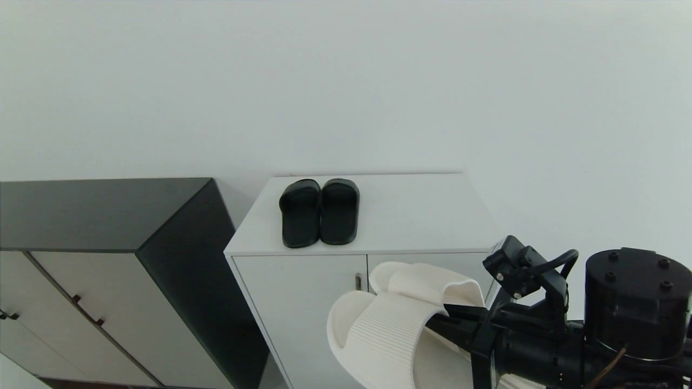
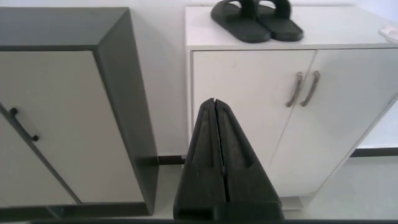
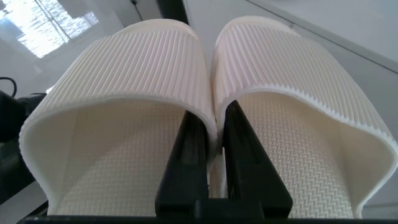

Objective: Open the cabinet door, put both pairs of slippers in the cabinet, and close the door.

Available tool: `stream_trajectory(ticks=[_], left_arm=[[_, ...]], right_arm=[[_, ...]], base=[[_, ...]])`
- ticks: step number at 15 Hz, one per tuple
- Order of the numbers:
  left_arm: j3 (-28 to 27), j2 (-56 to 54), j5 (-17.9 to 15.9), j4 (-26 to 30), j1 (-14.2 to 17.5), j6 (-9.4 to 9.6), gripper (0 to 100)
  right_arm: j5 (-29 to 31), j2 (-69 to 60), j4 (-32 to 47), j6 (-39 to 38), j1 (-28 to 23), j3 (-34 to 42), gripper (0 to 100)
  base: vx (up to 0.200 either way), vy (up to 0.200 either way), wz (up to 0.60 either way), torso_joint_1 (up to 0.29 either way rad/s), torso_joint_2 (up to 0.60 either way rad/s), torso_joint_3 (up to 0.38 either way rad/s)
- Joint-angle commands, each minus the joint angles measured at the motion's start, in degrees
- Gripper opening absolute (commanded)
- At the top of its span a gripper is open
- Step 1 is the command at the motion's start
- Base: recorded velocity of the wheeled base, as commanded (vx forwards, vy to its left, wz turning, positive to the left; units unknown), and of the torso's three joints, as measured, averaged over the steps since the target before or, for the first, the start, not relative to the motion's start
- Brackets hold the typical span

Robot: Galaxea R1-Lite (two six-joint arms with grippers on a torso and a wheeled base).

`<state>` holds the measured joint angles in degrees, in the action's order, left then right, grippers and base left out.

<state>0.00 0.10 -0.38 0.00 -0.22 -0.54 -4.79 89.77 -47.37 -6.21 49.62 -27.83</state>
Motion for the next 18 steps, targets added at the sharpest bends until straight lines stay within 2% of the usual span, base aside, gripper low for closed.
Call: stream_trajectory(ticks=[1,14,18], left_arm=[[0.0,0.0,0.0,0.0,0.0,-0.08,0],[0.0,0.0,0.0,0.0,0.0,-0.34,0],[0.0,0.0,0.1,0.0,0.0,-0.34,0]], right_arm=[[-0.2,-0.6,-0.1,0.4,0.1,0.5,0],[-1.3,-1.2,-0.1,0.8,1.2,2.1,0],[-2.1,-1.2,-0.2,0.8,1.3,2.5,0]], base=[[0.0,-0.2,0.0,0.002,0.01,0.002],[0.0,0.0,0.0,0.0,0.0,0.0],[0.0,0.0,0.0,-0.116,0.27,0.143]])
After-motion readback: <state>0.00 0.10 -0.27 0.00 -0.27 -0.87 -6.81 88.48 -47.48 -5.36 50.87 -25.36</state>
